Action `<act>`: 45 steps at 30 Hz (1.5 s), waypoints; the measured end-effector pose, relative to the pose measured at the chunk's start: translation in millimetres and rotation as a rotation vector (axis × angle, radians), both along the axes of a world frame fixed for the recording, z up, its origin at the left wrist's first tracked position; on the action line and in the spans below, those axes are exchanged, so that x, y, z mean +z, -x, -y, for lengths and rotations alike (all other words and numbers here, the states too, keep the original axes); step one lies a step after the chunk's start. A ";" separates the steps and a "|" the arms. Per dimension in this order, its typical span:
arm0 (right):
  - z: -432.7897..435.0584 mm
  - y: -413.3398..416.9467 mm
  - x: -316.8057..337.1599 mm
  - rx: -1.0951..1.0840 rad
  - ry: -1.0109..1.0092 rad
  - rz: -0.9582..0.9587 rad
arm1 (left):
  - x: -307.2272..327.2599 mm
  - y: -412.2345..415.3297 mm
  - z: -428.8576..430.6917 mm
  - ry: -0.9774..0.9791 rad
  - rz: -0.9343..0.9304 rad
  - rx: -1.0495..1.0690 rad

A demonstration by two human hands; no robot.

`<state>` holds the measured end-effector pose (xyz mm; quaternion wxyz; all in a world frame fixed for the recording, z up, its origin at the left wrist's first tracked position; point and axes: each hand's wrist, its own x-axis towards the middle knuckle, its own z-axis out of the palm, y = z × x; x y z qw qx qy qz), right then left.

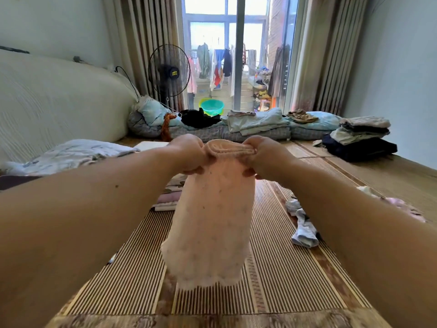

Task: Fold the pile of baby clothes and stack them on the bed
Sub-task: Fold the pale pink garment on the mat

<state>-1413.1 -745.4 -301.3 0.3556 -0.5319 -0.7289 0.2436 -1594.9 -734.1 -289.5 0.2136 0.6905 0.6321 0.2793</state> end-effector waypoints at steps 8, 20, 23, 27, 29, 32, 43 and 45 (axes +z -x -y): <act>6.5 -17.6 -31.1 -0.013 -0.207 0.080 | -41.9 8.0 9.6 -0.249 -0.221 -0.124; 72.6 -27.1 -176.0 0.296 0.493 0.377 | -192.3 25.9 71.5 0.412 -0.505 -0.511; 66.2 -29.5 -172.1 0.298 0.540 0.224 | -201.1 33.3 62.9 0.334 -0.549 -0.506; 51.1 -37.3 -165.8 0.343 0.553 0.072 | -214.6 38.8 51.7 0.263 -0.565 -0.573; 40.6 -36.8 -160.9 0.353 0.533 -0.047 | -219.8 38.3 47.4 0.313 -0.352 -0.560; 15.4 -31.1 -156.9 0.303 0.533 -0.343 | -221.0 38.5 42.4 0.413 0.056 -0.383; -53.9 -0.1 -211.7 -0.180 0.471 0.205 | -235.4 33.3 1.8 0.294 -0.118 0.222; -55.9 -6.6 -218.4 -0.226 0.510 0.339 | -241.3 35.2 -4.2 0.326 -0.174 0.247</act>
